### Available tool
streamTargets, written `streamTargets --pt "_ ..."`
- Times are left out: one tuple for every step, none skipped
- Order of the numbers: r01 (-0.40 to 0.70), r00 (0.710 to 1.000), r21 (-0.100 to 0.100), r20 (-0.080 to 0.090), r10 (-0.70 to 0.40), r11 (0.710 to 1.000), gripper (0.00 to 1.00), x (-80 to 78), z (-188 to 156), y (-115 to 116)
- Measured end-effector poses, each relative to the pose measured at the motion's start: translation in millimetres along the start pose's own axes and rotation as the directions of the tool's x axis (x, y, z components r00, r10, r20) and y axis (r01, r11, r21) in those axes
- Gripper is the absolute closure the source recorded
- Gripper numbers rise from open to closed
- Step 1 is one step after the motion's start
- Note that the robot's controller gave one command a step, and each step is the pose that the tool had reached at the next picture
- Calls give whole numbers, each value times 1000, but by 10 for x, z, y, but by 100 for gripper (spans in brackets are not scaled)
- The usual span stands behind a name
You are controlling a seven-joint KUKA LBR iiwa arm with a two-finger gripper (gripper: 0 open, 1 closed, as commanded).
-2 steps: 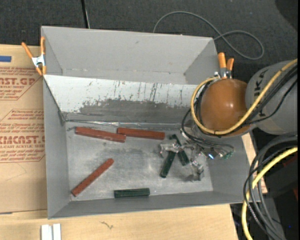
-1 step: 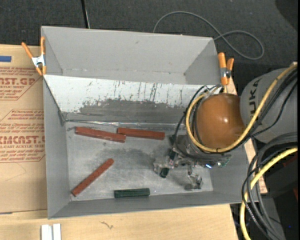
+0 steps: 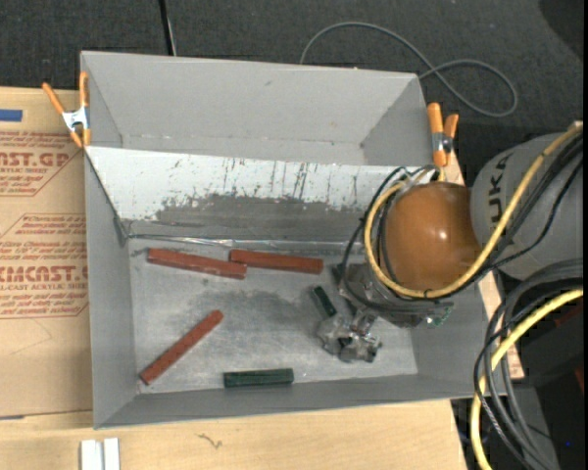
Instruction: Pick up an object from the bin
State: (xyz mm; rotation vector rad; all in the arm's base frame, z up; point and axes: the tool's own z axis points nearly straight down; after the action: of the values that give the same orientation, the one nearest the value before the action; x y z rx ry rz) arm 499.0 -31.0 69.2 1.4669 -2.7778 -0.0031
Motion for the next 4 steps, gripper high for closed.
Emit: streamTargets --pt "367 930 6 1 -367 930 100 -191 -289 -703" --pt "367 930 2 3 -367 930 0 -192 -277 -685" --pt "654 757 1 0 -654 757 0 -562 -7 -309" --pt "652 758 4 2 -652 758 100 -566 -16 -316"
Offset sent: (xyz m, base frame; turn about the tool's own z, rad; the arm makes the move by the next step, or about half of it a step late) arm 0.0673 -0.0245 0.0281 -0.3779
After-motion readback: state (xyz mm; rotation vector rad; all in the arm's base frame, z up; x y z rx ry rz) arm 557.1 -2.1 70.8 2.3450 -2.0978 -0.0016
